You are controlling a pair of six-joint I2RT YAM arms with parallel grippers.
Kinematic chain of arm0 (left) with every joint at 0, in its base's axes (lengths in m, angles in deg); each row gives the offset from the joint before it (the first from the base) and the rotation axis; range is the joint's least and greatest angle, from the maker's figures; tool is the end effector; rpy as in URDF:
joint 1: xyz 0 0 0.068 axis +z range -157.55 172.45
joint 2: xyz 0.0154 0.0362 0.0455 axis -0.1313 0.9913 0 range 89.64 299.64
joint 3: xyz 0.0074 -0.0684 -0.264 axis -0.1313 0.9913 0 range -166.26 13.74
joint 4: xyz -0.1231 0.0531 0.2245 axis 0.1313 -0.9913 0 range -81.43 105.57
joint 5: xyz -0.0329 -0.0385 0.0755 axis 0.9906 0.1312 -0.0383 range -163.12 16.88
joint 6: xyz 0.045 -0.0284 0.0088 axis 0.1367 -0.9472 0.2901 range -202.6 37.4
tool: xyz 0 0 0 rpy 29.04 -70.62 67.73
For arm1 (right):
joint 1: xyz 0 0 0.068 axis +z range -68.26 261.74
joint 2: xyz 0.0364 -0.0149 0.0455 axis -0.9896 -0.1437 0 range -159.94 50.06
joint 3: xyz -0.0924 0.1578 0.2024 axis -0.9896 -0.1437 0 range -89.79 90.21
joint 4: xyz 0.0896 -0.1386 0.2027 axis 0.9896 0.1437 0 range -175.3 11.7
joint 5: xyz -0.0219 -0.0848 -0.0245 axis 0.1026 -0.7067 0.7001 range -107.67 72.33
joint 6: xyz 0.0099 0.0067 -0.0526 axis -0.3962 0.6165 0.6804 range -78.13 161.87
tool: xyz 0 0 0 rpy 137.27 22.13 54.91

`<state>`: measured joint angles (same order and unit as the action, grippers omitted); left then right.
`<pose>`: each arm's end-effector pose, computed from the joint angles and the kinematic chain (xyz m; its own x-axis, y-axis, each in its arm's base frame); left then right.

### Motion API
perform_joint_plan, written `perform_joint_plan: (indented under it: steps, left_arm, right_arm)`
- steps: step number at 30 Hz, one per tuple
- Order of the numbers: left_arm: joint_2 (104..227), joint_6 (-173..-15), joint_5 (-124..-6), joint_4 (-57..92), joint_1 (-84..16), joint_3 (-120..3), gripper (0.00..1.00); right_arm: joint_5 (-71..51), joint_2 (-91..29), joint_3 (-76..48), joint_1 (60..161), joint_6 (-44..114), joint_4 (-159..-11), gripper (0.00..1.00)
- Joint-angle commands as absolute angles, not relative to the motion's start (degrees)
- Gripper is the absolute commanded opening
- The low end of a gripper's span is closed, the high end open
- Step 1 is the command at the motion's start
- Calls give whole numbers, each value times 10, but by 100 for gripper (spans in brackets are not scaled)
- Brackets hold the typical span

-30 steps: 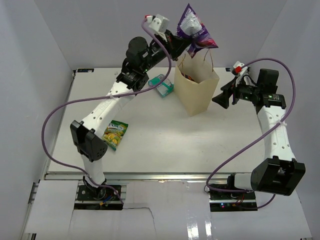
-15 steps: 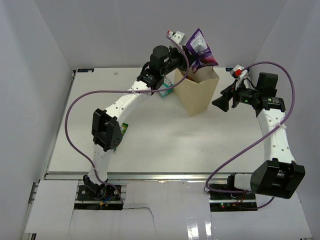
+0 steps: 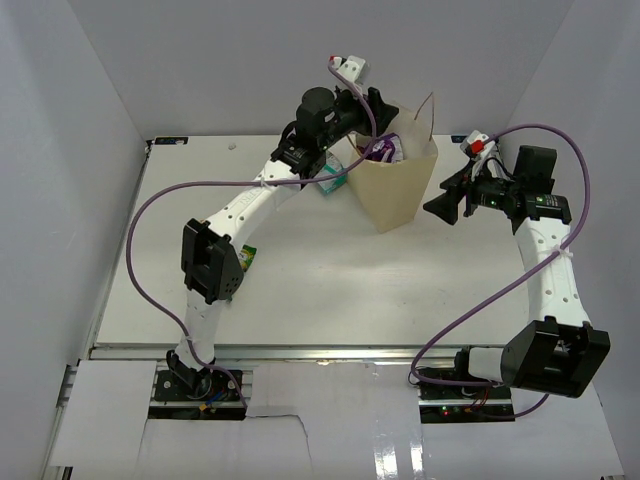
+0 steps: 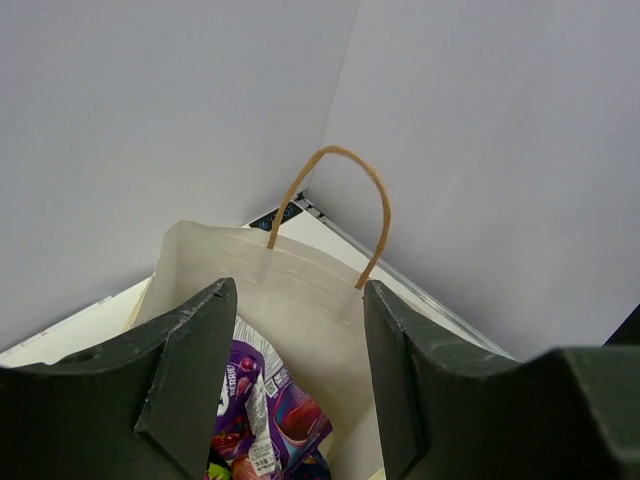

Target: Place the snacks into the paper bag

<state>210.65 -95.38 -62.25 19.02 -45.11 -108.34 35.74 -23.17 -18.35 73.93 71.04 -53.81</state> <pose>0.3990 -0.3153 0.4129 -0.1045 -0.1936 -0.9755 0.7430 0.6368 -0.2060 0.2716 -0.0084 0.3663 -0.1899 -0.2673 -0.9447 -0.7749 0.6317 -0.0229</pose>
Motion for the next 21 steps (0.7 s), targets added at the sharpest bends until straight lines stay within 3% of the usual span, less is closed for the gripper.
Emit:
perform_joint_plan:
  steps: [1,4,9,12,16,21]
  left_arm:
    - [2036,-955,-625,197,-451,-1120,64]
    - [1988,-940,-633,173,-451,-1099,65]
    - [1838,-901,-692,163,-450,-887,78]
    - [1713,-894,-773,159,-445,-723,87]
    - [1572,-955,-890,60,-434,-577,90]
    - [1366,-1117,-996,-78,-431,-459,90]
  right_arm:
    - [422,-231,-177,738,760,-509,81]
    - [489,-239,-149,764,909,-396,82]
    - [388,-253,-137,891,995,-355,81]
    - [255,-256,-159,1016,937,-435,79]
    - [-4,-299,-175,1187,847,-571,79]
    - [-240,-472,-56,1278,691,-659,82]
